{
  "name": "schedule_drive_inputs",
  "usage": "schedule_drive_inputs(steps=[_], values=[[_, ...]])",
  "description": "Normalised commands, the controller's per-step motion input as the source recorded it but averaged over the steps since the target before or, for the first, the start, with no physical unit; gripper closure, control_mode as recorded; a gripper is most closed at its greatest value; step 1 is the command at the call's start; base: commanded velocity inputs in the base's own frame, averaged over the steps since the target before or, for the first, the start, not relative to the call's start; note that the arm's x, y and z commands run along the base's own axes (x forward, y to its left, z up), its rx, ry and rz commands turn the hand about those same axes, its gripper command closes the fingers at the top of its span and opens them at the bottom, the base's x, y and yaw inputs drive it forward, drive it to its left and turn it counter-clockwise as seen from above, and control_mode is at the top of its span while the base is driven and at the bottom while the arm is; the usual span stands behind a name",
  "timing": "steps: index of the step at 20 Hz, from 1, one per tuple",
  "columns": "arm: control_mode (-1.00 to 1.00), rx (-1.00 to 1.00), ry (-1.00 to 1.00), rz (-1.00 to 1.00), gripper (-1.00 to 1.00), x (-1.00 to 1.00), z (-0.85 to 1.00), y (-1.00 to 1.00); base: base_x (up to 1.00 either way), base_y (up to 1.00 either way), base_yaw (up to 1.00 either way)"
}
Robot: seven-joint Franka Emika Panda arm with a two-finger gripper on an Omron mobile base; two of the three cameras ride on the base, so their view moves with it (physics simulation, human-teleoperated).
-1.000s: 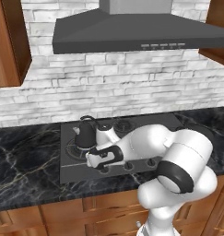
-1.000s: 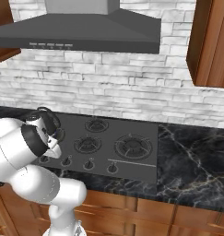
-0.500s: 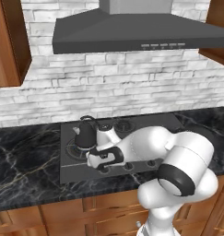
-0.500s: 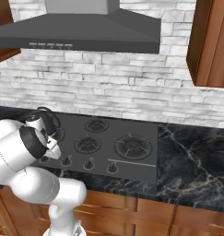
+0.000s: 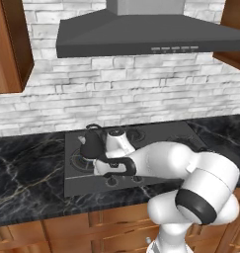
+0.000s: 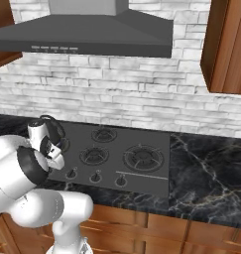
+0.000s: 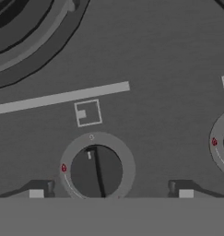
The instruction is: The kettle is done boiling. Turn off the stove, then wait for 300 timesteps before moving the kettle to the dining table.
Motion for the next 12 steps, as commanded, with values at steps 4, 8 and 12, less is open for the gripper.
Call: schedule_drive_inputs(steps=[4,8,12], values=[[-1.00,0.00,0.00,0.00,-1.00,-0.08,0.33,0.00,0.00,0.00,0.00],[-1.00,0.00,0.00,0.00,-1.00,-0.03,0.32,0.00,0.00,0.00,0.00],[-1.00,0.00,-0.03,0.00,-1.00,0.00,0.27,0.00,0.00,0.00,0.00]])
